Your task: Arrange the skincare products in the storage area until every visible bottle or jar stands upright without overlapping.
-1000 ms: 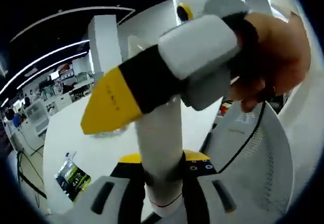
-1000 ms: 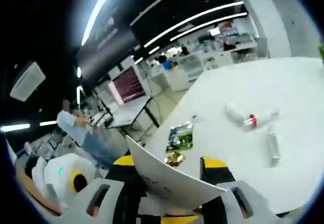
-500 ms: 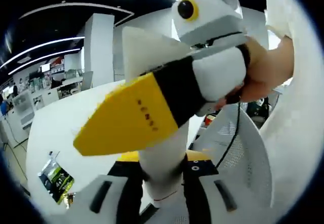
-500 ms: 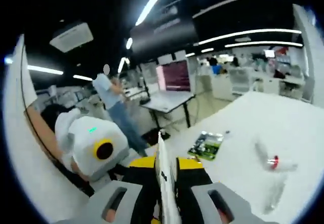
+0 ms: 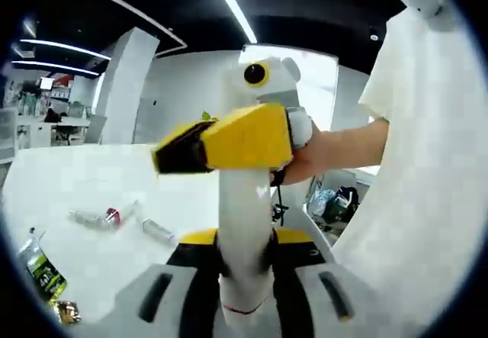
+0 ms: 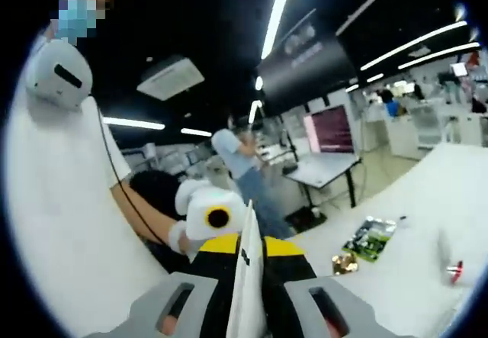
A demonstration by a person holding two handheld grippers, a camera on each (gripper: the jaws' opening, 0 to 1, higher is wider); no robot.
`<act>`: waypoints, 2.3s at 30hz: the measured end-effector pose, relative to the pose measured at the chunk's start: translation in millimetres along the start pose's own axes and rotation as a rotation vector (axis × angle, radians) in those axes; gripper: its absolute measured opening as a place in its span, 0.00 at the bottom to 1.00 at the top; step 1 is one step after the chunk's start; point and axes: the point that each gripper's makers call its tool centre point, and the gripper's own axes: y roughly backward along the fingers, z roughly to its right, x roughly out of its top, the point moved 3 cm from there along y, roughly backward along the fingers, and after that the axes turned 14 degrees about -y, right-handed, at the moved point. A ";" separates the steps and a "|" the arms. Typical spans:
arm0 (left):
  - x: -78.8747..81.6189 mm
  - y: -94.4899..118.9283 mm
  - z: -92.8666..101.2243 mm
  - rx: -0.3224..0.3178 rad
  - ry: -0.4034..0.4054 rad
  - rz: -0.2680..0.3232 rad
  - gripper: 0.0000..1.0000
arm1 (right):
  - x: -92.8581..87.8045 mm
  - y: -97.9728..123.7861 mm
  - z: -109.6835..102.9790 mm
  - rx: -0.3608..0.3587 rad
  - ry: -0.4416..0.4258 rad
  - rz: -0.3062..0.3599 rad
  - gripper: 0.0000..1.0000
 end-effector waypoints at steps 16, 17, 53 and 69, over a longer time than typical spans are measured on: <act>-7.8 7.7 -26.8 0.177 0.014 -0.069 0.14 | 21.3 -8.1 37.0 -0.197 -0.063 0.183 0.23; -8.0 9.6 -30.2 0.205 0.013 -0.075 0.14 | 21.5 -7.7 39.9 -0.221 -0.077 0.198 0.26; -48.6 13.3 -67.9 0.514 -0.077 -0.311 0.18 | -33.9 6.2 87.8 -0.633 -0.315 0.200 0.27; -54.8 13.3 -74.1 0.520 -0.269 -0.386 0.21 | -30.7 12.5 98.2 -0.640 -0.294 0.148 0.27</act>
